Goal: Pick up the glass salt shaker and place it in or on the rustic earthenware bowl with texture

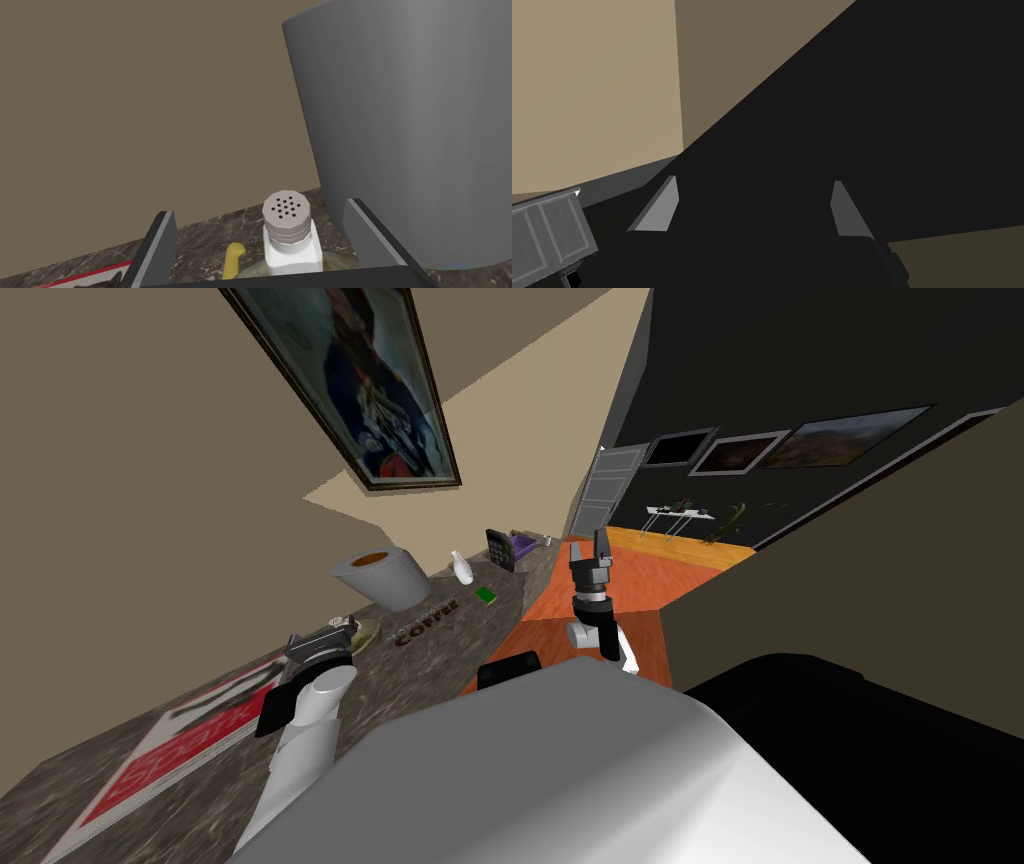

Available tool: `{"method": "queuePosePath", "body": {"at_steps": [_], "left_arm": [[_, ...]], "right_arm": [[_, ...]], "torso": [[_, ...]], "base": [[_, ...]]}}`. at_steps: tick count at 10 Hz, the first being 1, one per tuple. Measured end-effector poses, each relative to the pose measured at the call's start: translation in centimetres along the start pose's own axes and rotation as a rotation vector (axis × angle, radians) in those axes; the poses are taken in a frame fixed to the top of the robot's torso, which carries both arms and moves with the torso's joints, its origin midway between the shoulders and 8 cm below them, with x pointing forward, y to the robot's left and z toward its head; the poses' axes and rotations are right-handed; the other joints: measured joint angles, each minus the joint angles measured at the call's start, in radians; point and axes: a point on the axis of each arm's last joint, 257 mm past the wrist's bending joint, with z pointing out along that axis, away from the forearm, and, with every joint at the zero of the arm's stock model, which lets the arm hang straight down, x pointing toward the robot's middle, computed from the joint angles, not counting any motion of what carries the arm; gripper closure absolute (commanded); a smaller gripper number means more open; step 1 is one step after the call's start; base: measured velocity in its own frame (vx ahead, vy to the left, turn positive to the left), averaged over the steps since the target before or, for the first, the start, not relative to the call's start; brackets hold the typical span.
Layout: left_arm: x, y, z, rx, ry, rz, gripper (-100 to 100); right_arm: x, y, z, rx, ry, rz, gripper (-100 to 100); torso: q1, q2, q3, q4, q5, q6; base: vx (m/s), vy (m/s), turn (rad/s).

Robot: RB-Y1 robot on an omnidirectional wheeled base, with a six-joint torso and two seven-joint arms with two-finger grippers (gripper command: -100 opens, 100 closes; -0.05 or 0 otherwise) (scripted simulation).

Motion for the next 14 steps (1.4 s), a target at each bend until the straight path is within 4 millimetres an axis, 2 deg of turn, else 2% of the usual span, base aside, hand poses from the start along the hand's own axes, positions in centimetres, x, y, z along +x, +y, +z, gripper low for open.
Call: {"method": "queuePosePath", "body": {"at_steps": [7, 10, 11, 14], "left_arm": [[2.9, -5.3, 1.8, -0.010, 0.010, -0.002, -100], [4.1, -6.5, 2.1, -0.017, 0.015, -0.001, -100], [4.1, -6.6, 2.1, -0.018, 0.014, -0.002, 0], [4.1, -6.6, 2.1, -0.018, 0.014, -0.002, 0]], "right_arm": [[0.0, 0.0, 0.0, 0.000, 0.000, 0.000, 0], [0.0, 0.0, 0.0, 0.000, 0.000, 0.000, 0], [0.0, 0.0, 0.0, 0.000, 0.000, 0.000, 0], [0.0, 0.0, 0.0, 0.000, 0.000, 0.000, 0]], "torso": [[-0.004, -0.002, -0.001, 0.000, -0.001, 0.000], [-0.003, -0.002, -0.001, 0.000, -0.001, 0.000], [-0.002, -0.001, -0.001, 0.000, 0.000, 0.000], [0.000, 0.000, 0.000, 0.000, 0.000, 0.000]], "base": [[0.031, -0.067, 0.027], [0.021, -0.033, 0.015], [0.000, 0.000, 0.000], [0.000, 0.000, 0.000]]}}
